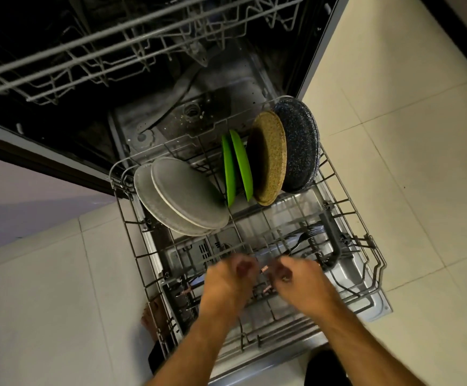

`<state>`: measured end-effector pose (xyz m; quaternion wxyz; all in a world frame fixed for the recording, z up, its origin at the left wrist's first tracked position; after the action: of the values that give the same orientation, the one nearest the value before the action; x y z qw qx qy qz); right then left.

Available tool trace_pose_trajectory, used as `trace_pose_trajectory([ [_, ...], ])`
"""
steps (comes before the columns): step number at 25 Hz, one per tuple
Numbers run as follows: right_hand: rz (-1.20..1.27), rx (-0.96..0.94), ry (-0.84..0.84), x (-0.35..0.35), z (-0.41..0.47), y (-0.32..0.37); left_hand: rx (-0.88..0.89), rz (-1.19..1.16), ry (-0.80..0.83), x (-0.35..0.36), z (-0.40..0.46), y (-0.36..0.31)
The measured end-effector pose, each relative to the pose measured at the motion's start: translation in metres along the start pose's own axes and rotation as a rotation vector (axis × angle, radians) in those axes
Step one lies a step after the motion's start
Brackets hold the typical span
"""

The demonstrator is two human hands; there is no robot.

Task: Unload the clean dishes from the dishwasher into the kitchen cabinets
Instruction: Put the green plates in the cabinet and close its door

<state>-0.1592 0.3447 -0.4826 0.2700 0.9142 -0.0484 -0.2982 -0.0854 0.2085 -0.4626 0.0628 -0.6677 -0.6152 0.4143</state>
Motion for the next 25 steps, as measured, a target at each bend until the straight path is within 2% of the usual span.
trace_pose_trajectory([
  [2,-0.032,-0.217,-0.285,-0.038,0.021,0.057,0.096,-0.261,-0.272,-0.045,0.024,-0.04],
  [3,-0.015,-0.302,-0.39,-0.052,0.03,0.086,0.118,-0.318,-0.363,-0.062,0.038,-0.054],
  [5,-0.008,-0.303,-0.482,-0.069,0.06,0.124,0.068,-0.332,-0.44,-0.081,0.073,-0.063],
  [8,-0.067,-0.113,-0.409,-0.071,0.119,0.135,-0.154,-0.244,-0.37,-0.089,0.12,-0.055],
  [11,-0.183,-0.01,-0.241,-0.059,0.149,0.118,-0.09,0.025,-0.225,-0.08,0.142,-0.064],
  [13,-0.249,0.047,-0.203,-0.054,0.153,0.108,-0.101,0.083,-0.204,-0.079,0.153,-0.059],
  [15,-0.236,0.072,-0.249,-0.054,0.152,0.105,-0.146,-0.014,-0.197,-0.08,0.158,-0.056],
  [20,-0.098,0.123,-0.404,-0.074,0.13,0.124,-0.097,-0.153,-0.288,-0.092,0.132,-0.076],
  [22,-0.007,0.114,-0.447,-0.079,0.105,0.126,-0.084,-0.157,-0.282,-0.095,0.111,-0.08],
  [25,0.153,0.086,-0.485,-0.1,0.049,0.133,-0.047,-0.297,-0.289,-0.111,0.074,-0.08],
])
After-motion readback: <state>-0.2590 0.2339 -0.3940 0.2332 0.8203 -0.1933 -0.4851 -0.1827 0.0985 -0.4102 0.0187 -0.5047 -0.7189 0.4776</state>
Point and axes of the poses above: each hand's wrist, its own z-axis towards the middle knuckle, its own x-axis out of the palm, y = z × x, the point moved 9 cm from there along z, towards the middle knuckle, and after that the axes turned 2 degrees about -y, right-handed, at the moved point
